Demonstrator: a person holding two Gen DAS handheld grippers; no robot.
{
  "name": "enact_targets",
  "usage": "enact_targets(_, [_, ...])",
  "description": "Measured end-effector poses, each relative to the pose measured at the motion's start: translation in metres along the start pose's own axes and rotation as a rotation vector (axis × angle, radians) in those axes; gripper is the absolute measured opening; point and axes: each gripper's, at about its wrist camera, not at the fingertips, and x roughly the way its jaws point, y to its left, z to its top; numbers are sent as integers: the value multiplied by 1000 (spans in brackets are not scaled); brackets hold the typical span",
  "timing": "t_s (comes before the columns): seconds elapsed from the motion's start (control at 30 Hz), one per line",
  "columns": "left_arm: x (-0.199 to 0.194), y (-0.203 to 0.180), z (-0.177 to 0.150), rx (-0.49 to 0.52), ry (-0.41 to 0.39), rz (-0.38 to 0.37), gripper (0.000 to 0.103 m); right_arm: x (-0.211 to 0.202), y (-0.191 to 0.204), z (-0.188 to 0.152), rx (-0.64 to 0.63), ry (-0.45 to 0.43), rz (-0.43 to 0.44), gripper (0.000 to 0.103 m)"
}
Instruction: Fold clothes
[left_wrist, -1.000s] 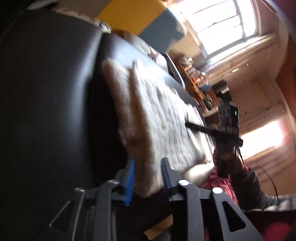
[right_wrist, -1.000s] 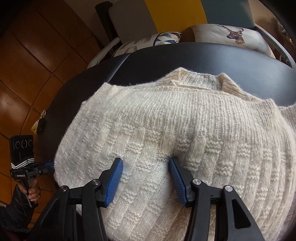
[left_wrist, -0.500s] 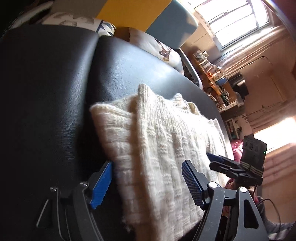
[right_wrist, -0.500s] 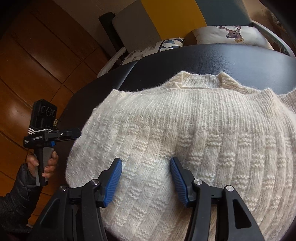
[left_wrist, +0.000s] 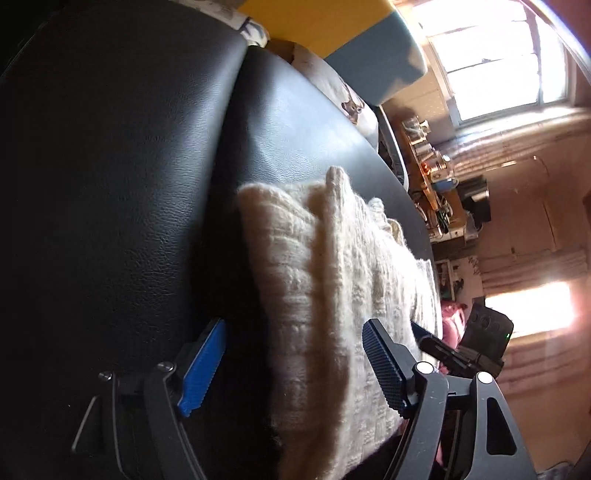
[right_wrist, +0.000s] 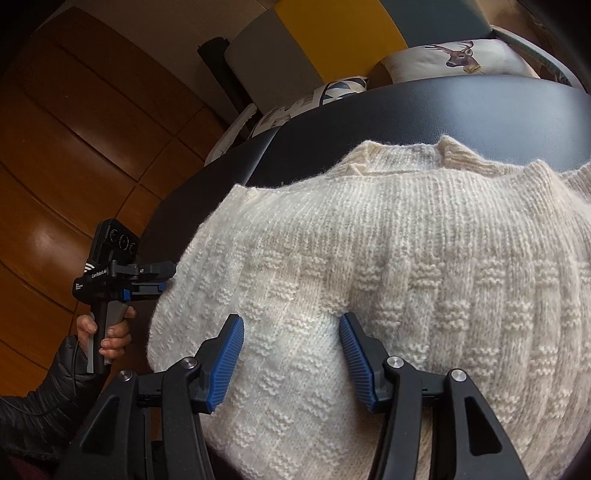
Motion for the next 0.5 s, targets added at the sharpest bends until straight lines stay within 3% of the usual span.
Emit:
enact_targets(0.1, [4,-6,-1,20,-20,-9,74,0,2,-1,-7,-5,-8,55])
enact_targets(0.13, [7,-9,-1,33,-18,-7,46,1,2,-1,-11,-4,-12,55])
enact_targets(0.17, [11,-13,-1,46,-16,-6,27,2,3,0,-11,-2,-17,55])
enact_targets(0.23, [18,-16,-1,61,-20,16,27,3,4,0,-10,1,-24,55])
enact_targets(0.33, [21,3,3,-53,-20,-81,38,5,5,0,-12,2,-29,55])
enact_targets(0.4, [21,12,3,-98,-34,-126,40,4,5,0,-15,0,-28,55])
enact_targets(0.5, [22,9,-2,-71,-80,-91,37,5,5,1,-17,7,-26,55])
